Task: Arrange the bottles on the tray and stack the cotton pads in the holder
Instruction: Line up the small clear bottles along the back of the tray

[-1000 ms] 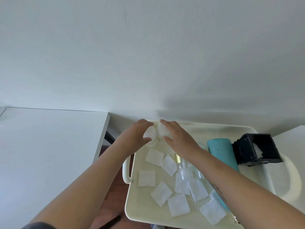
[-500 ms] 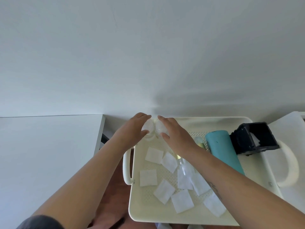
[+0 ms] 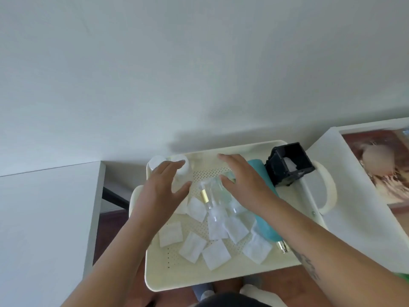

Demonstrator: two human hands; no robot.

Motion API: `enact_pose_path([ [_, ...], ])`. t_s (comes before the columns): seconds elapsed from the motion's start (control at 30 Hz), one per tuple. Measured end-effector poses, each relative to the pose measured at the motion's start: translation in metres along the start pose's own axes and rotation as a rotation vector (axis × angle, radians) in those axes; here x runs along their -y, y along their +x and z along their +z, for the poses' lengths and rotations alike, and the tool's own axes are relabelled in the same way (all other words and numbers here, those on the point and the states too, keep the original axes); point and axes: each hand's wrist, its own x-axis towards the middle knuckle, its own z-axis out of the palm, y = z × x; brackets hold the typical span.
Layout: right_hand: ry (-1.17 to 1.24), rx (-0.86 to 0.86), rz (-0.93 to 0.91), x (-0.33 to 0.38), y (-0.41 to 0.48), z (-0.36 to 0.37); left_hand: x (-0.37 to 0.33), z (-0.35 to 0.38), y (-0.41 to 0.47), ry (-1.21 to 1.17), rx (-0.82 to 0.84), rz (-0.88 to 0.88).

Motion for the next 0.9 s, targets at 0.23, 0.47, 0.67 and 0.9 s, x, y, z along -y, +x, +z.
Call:
enact_pose_path([
  [0.23, -0.091, -0.014, 0.006, -0.023, -0.045, 0.015, -0.024, 0.069, -0.030, 0.010, 0.178, -0.050],
  [0.47, -0.259, 0.093, 0.041, -0.036, -0.065, 0.048, -0.016, 0.114, -0.047, 0.150, 0.358, -0.095],
  [0.67, -0.356, 0.125, 0.056, -0.045, -0.069, 0.063, -0.009, 0.129, -0.052, 0.131, 0.322, -0.100],
  [0.9, -0.319, 0.058, 0.069, -0.039, -0.066, 0.060, -0.005, 0.120, -0.048, 0.077, 0.290, -0.046],
])
